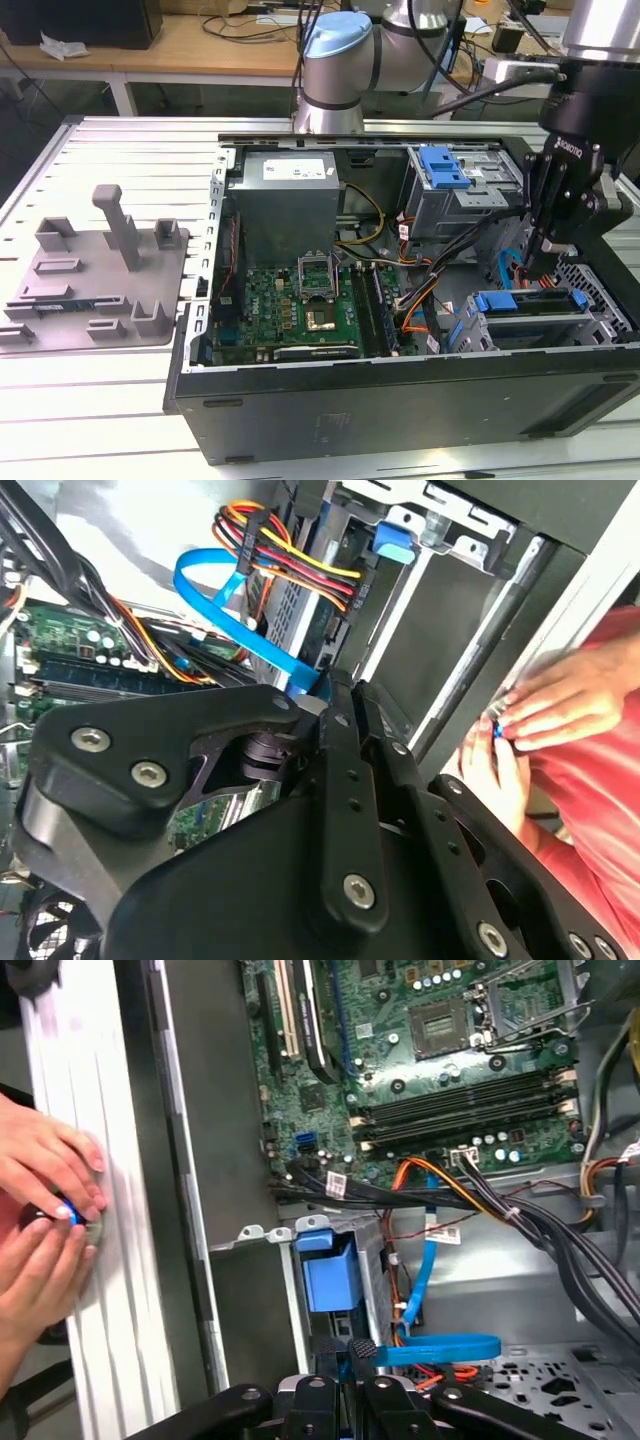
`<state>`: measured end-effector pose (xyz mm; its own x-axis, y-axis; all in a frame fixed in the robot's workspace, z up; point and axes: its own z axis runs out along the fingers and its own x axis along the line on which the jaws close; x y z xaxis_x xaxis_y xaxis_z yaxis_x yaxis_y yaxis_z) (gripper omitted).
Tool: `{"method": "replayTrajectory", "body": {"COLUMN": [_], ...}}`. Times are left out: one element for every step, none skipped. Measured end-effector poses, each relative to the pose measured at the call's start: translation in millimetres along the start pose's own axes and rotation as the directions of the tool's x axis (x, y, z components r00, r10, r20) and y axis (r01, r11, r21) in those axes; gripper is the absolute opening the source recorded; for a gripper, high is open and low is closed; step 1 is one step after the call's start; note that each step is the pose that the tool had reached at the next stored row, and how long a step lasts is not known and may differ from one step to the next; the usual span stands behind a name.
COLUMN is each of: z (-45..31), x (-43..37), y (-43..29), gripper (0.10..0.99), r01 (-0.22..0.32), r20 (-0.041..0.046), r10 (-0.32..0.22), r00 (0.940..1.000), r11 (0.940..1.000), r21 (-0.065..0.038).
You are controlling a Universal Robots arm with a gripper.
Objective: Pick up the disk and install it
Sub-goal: 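Insert the second disk wire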
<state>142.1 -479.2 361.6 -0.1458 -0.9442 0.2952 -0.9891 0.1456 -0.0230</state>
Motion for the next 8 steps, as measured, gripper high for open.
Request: {"method": "replayTrajectory", "body": {"z": [0.3, 0.7, 1.1, 1.7, 2.1, 2.8, 3.6, 4.3], "x": [1.1, 2.2, 3.5, 5.5, 6.8, 9.1, 11.5, 13.6], "y": [-0.1, -0.3, -0.5, -0.8, -1.1, -1.4, -1.8, -2.2], "gripper": [0.161, 0.161, 0.161, 0.161, 0.161, 0.161, 0.161, 0.161], "r01": [0.000, -0.001, -0.002, -0.004, -0.005, -0.006, -0.006, -0.006], "r20": [0.0081, 0.0151, 0.0238, 0.0361, 0.0451, 0.0627, 0.0803, 0.0940], "r10": [0.000, 0.001, 0.002, 0.003, 0.004, 0.005, 0.005, 0.004], "r00": [1.0000, 0.9999, 0.9997, 0.9993, 0.9990, 0.9980, 0.9968, 0.9956], "r11": [1.0000, 1.0000, 1.0000, 0.9999, 0.9999, 0.9998, 0.9998, 0.9998], "r21": [0.002, 0.004, 0.008, 0.013, 0.016, 0.020, 0.020, 0.019]}}
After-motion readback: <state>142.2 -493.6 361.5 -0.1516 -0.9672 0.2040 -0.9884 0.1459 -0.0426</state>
